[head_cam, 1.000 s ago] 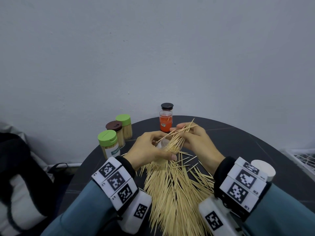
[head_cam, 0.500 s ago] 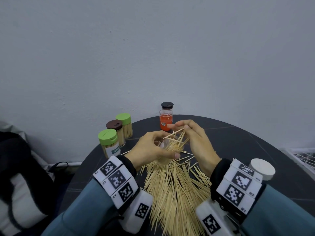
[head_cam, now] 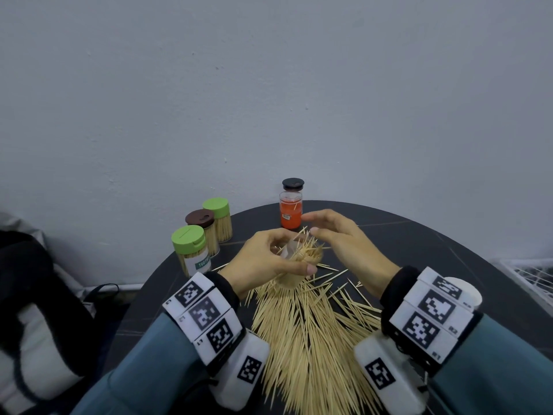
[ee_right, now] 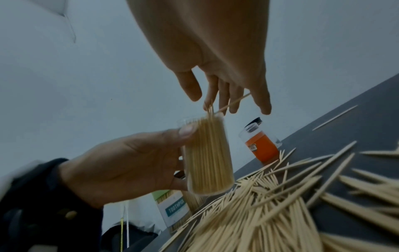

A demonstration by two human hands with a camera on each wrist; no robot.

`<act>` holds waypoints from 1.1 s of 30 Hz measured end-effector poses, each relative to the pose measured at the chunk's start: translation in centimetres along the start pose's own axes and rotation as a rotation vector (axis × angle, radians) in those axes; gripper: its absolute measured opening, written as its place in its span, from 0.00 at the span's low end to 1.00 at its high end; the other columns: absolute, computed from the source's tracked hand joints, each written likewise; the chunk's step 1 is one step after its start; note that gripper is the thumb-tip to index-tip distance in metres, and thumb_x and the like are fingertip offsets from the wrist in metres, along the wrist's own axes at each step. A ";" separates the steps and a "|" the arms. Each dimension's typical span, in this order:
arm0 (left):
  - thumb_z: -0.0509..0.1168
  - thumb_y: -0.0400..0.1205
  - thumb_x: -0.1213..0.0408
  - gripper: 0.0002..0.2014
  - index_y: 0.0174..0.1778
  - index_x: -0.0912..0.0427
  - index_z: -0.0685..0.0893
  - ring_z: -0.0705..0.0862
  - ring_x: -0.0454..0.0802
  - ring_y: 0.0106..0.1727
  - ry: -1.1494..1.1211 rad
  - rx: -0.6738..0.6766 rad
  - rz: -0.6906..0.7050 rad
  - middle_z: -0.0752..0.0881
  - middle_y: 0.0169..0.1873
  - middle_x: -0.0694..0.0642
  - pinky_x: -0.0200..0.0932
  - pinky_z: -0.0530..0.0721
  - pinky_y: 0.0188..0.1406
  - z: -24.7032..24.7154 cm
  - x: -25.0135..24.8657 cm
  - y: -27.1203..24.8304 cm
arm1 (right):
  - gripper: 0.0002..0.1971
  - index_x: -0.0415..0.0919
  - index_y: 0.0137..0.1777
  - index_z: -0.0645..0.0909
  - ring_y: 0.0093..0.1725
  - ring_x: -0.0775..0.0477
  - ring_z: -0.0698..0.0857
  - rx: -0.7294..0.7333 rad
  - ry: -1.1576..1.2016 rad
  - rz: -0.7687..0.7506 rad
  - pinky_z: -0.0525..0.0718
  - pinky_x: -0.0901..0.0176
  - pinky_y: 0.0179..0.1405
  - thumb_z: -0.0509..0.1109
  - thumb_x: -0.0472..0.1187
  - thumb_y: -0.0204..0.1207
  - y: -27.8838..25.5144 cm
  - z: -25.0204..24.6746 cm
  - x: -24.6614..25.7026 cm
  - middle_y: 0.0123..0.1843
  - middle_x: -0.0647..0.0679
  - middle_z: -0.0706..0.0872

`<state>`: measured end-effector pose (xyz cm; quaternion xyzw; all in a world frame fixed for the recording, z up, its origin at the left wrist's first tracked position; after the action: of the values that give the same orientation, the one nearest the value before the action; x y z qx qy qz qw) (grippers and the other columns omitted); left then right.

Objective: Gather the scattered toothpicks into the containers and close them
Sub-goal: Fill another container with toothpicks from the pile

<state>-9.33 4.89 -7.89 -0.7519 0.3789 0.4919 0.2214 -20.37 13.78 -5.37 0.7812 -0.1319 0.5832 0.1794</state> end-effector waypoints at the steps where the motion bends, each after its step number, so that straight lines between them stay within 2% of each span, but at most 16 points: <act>1: 0.82 0.63 0.58 0.27 0.58 0.49 0.85 0.83 0.47 0.56 -0.004 -0.006 -0.006 0.88 0.51 0.47 0.47 0.81 0.60 0.0 0.0 0.0 | 0.14 0.43 0.62 0.78 0.58 0.65 0.77 -0.010 -0.011 -0.009 0.76 0.83 0.43 0.60 0.30 0.81 0.1 -0.1 0.0 0.60 0.57 0.80; 3: 0.83 0.62 0.59 0.29 0.59 0.48 0.84 0.83 0.47 0.58 -0.016 -0.018 -0.021 0.87 0.53 0.47 0.49 0.80 0.63 -0.1 0.1 0.1 | 0.17 0.42 0.61 0.78 0.64 0.60 0.77 -0.040 0.000 -0.028 0.76 0.77 0.52 0.59 0.25 0.78 0.2 -0.4 -0.1 0.62 0.53 0.81; 5: 0.83 0.62 0.60 0.29 0.58 0.48 0.84 0.83 0.47 0.58 -0.028 -0.029 -0.028 0.87 0.53 0.47 0.49 0.81 0.63 -0.2 0.1 0.1 | 0.20 0.41 0.62 0.76 0.65 0.58 0.78 -0.056 0.040 -0.063 0.79 0.74 0.54 0.57 0.19 0.77 0.3 -0.7 -0.1 0.65 0.50 0.81; 7: 0.83 0.62 0.60 0.28 0.58 0.49 0.84 0.83 0.47 0.58 -0.023 -0.026 -0.022 0.87 0.53 0.48 0.48 0.81 0.62 -0.1 0.1 0.1 | 0.24 0.42 0.59 0.75 0.64 0.58 0.80 -0.039 0.095 -0.131 0.80 0.75 0.55 0.57 0.15 0.74 0.3 -0.7 0.1 0.65 0.48 0.81; 10: 0.83 0.62 0.61 0.26 0.56 0.51 0.85 0.84 0.49 0.57 -0.016 -0.004 0.000 0.88 0.51 0.49 0.46 0.81 0.61 0.2 -0.1 0.0 | 0.27 0.47 0.55 0.74 0.65 0.60 0.80 0.017 0.119 -0.223 0.82 0.68 0.59 0.58 0.12 0.71 0.2 -0.2 0.1 0.63 0.51 0.82; 13: 0.83 0.63 0.59 0.26 0.56 0.50 0.85 0.83 0.48 0.57 -0.013 0.016 0.013 0.88 0.51 0.49 0.44 0.79 0.60 0.4 -0.3 -0.1 | 0.27 0.45 0.58 0.76 0.67 0.62 0.79 0.044 -0.003 -0.294 0.76 0.69 0.67 0.63 0.14 0.69 0.0 0.2 0.0 0.64 0.55 0.82; 15: 0.82 0.64 0.61 0.25 0.57 0.51 0.84 0.83 0.47 0.57 -0.004 0.016 0.021 0.87 0.52 0.49 0.42 0.79 0.59 0.3 -0.4 -0.2 | 0.27 0.42 0.61 0.76 0.67 0.64 0.78 0.071 -0.032 -0.339 0.74 0.70 0.68 0.66 0.15 0.68 -0.2 0.2 0.4 0.64 0.56 0.82; 18: 0.82 0.64 0.62 0.26 0.58 0.51 0.83 0.84 0.45 0.57 -0.035 -0.003 0.016 0.87 0.53 0.50 0.39 0.79 0.56 0.2 -0.6 -0.2 | 0.25 0.37 0.63 0.74 0.68 0.60 0.78 0.087 0.078 -0.398 0.74 0.70 0.67 0.62 0.14 0.71 -0.4 -0.5 1.6 0.65 0.49 0.82; 20: 0.82 0.64 0.62 0.27 0.58 0.51 0.82 0.84 0.44 0.56 -0.046 -0.010 0.013 0.87 0.53 0.49 0.38 0.79 0.56 0.2 -0.7 -0.3 | 0.26 0.36 0.64 0.73 0.68 0.60 0.79 0.092 0.164 -0.381 0.75 0.73 0.64 0.56 0.12 0.72 -0.3 -0.9 2.1 0.66 0.47 0.82; 22: 0.82 0.64 0.61 0.28 0.59 0.51 0.81 0.84 0.44 0.56 -0.049 -0.018 0.009 0.87 0.53 0.48 0.39 0.79 0.57 0.2 -0.7 -0.3 | 0.25 0.37 0.63 0.74 0.67 0.62 0.79 0.074 0.180 -0.326 0.76 0.74 0.61 0.55 0.13 0.72 0.0 -1.1 2.1 0.65 0.48 0.83; 25: 0.82 0.64 0.60 0.29 0.59 0.50 0.80 0.84 0.44 0.56 -0.044 -0.033 0.012 0.87 0.53 0.49 0.38 0.80 0.56 0.1 -0.7 -0.4 | 0.17 0.47 0.59 0.78 0.62 0.65 0.80 -0.036 -0.080 -0.222 0.77 0.63 0.66 0.65 0.27 0.77 0.6 -1.7 0.9 0.60 0.57 0.83; 27: 0.82 0.64 0.59 0.28 0.58 0.51 0.81 0.84 0.43 0.52 -0.031 -0.036 0.016 0.86 0.51 0.48 0.37 0.79 0.51 0.1 -0.7 -0.4 | 0.13 0.51 0.59 0.80 0.54 0.61 0.83 -0.030 -0.242 -0.174 0.81 0.68 0.56 0.70 0.39 0.76 0.8 -1.9 0.1 0.55 0.58 0.84; 28: 0.82 0.64 0.59 0.27 0.58 0.51 0.82 0.82 0.40 0.49 -0.023 -0.033 0.019 0.85 0.50 0.47 0.35 0.77 0.46 0.1 -0.8 -0.4 | 0.12 0.52 0.58 0.81 0.50 0.59 0.84 -0.011 -0.278 -0.172 0.81 0.71 0.48 0.72 0.42 0.75 0.7 -1.8 0.0 0.51 0.57 0.85; 30: 0.82 0.64 0.59 0.26 0.57 0.52 0.82 0.80 0.38 0.44 -0.018 -0.028 0.019 0.85 0.48 0.47 0.32 0.74 0.39 0.1 -0.8 -0.5 | 0.09 0.53 0.52 0.84 0.44 0.52 0.86 0.014 -0.313 -0.195 0.84 0.70 0.38 0.74 0.42 0.73 0.6 -1.5 0.2 0.45 0.53 0.86; 33: 0.82 0.63 0.59 0.27 0.57 0.49 0.81 0.82 0.42 0.46 -0.021 -0.040 0.010 0.85 0.50 0.50 0.33 0.76 0.40 0.0 -0.7 -0.4 | 0.04 0.50 0.45 0.86 0.42 0.54 0.88 -0.009 -0.336 -0.222 0.85 0.71 0.37 0.74 0.40 0.73 0.4 -1.4 0.6 0.41 0.52 0.88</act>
<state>-9.18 5.38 -7.26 -0.7492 0.3702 0.5083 0.2079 -21.57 14.01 -4.41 0.8766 -0.0756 0.4206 0.2215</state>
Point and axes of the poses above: each hand's wrist, its own y-axis towards the middle knuckle, its own z-axis out of the palm, x = y × z, the point moved 4 cm from there along y, towards the middle knuckle
